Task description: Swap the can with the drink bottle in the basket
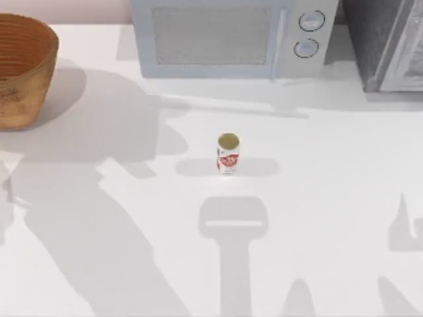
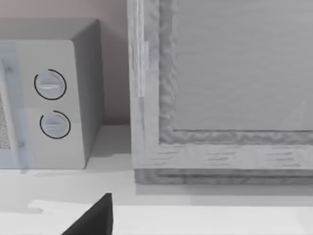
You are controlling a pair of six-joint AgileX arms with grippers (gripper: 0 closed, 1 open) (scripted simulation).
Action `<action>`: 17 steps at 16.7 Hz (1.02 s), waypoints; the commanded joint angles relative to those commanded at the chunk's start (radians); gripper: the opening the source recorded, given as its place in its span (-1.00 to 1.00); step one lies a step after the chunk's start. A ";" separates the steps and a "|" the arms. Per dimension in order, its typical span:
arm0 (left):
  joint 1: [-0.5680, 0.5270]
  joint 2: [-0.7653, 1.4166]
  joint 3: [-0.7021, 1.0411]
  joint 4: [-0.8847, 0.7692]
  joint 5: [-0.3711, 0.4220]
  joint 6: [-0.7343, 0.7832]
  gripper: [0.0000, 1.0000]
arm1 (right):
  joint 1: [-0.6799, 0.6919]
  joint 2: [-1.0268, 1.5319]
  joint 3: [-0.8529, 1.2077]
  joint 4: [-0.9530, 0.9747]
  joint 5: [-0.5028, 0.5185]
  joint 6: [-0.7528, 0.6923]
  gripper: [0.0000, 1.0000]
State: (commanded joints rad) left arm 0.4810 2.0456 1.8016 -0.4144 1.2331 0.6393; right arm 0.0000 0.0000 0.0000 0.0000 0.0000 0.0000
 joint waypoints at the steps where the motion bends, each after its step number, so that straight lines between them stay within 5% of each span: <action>1: -0.008 0.002 -0.011 0.020 -0.005 -0.013 -1.00 | 0.000 0.000 0.000 0.000 0.000 0.000 1.00; 11: -0.057 0.021 -0.078 0.188 -0.041 -0.097 -1.00 | 0.000 0.000 0.000 0.000 0.000 0.000 1.00; 17: -0.057 0.021 -0.078 0.188 -0.041 -0.097 -0.10 | 0.000 0.000 0.000 0.000 0.000 0.000 1.00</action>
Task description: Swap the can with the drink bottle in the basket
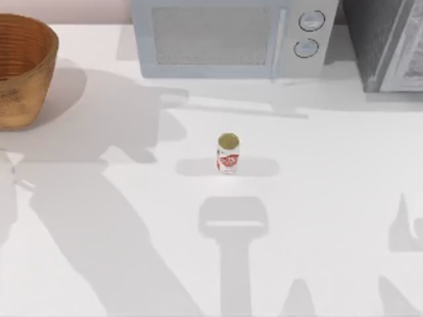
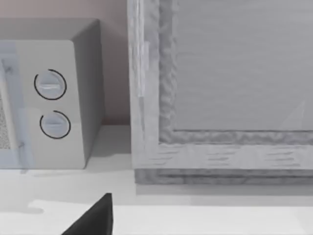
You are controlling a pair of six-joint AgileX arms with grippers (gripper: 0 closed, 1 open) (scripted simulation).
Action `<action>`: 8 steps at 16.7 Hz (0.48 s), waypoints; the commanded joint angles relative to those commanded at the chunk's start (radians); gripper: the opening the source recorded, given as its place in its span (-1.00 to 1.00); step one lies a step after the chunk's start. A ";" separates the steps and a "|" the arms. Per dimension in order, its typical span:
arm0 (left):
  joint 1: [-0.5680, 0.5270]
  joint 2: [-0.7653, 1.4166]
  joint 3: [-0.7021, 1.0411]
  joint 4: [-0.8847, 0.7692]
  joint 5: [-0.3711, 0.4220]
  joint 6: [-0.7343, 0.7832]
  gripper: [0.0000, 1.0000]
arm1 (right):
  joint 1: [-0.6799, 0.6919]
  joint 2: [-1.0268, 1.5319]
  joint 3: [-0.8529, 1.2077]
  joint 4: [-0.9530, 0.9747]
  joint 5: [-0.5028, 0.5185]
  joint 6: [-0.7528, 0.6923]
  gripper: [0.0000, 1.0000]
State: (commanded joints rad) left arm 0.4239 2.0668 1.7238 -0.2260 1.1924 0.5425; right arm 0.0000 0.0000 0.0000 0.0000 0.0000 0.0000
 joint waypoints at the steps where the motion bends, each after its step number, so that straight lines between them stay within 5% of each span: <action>1: 0.000 0.000 0.000 0.000 0.000 0.000 0.06 | 0.000 0.000 0.000 0.000 0.000 0.000 1.00; 8: 0.000 0.000 0.000 0.000 0.000 0.000 1.00 | 0.000 0.000 0.000 0.000 0.000 0.000 1.00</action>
